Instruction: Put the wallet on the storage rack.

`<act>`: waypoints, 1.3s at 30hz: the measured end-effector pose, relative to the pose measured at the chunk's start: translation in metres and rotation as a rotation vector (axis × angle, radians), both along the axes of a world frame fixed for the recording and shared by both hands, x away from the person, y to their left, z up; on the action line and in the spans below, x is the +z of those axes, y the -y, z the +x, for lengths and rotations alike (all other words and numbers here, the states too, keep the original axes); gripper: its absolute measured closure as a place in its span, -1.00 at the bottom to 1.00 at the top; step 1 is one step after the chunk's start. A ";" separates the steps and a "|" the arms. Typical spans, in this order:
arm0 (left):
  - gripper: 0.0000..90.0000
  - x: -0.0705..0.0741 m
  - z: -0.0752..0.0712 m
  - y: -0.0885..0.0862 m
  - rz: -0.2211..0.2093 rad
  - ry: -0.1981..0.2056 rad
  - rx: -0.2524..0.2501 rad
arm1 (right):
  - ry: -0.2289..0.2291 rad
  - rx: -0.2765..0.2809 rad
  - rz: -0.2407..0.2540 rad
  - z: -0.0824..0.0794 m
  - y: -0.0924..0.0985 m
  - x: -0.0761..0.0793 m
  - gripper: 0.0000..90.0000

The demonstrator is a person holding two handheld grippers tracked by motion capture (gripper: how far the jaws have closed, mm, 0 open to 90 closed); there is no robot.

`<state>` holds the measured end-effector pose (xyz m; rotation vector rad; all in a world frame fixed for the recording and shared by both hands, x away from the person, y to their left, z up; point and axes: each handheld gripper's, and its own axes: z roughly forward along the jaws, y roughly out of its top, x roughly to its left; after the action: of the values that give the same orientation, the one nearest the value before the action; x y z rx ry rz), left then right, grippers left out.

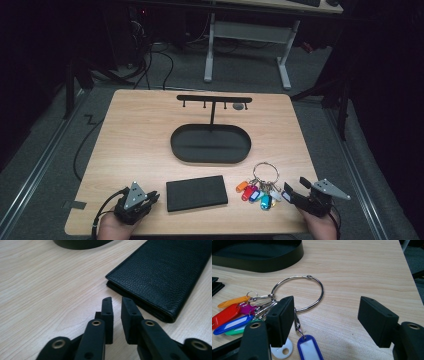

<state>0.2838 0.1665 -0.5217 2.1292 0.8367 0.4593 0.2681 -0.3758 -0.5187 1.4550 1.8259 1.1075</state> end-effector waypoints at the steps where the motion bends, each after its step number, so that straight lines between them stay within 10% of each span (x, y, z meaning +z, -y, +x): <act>1: 0.87 0.000 0.000 0.001 0.004 -0.002 -0.005 | 0.000 0.001 -0.001 0.000 0.000 0.000 -0.33; 12: 1.00 0.009 -0.009 0.016 -0.015 0.031 -0.078 | -0.016 0.012 -0.006 0.000 0.000 -0.002 -0.31; 17: 0.98 0.013 -0.019 0.056 -0.022 0.025 -0.216 | -0.021 0.006 -0.017 -0.005 0.001 -0.003 -0.30; 24: 0.96 -0.002 -0.019 0.117 0.080 -0.002 -0.364 | -0.025 -0.026 -0.015 -0.019 0.009 -0.003 -0.29; 39: 1.00 -0.002 0.000 0.141 0.139 0.049 -0.250 | -0.034 -0.035 -0.010 -0.024 0.013 -0.004 -0.27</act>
<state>0.2833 0.0257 -0.5240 2.3028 0.5142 0.4467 0.2444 -0.3885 -0.5228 1.5027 1.8195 1.0615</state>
